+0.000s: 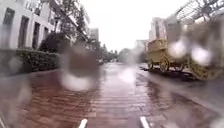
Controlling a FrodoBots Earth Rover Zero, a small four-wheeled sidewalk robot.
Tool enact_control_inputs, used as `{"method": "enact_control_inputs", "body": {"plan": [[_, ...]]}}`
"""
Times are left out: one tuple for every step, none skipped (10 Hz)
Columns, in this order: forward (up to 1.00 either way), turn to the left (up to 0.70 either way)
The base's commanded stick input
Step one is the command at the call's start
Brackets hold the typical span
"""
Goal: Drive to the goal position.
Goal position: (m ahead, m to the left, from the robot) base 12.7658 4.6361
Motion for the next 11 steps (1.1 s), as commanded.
{"method": "enact_control_inputs", "body": {"plan": [[0.70, 0.00], [0.70, 0.00], [0.70, 0.00], [0.70, 0.00], [0.70, 0.00], [0.70, 0.00], [0.70, 0.00], [0.70, 0.00], [0.70, 0.00], [0.70, 0.00], [0.70, 0.00]]}}
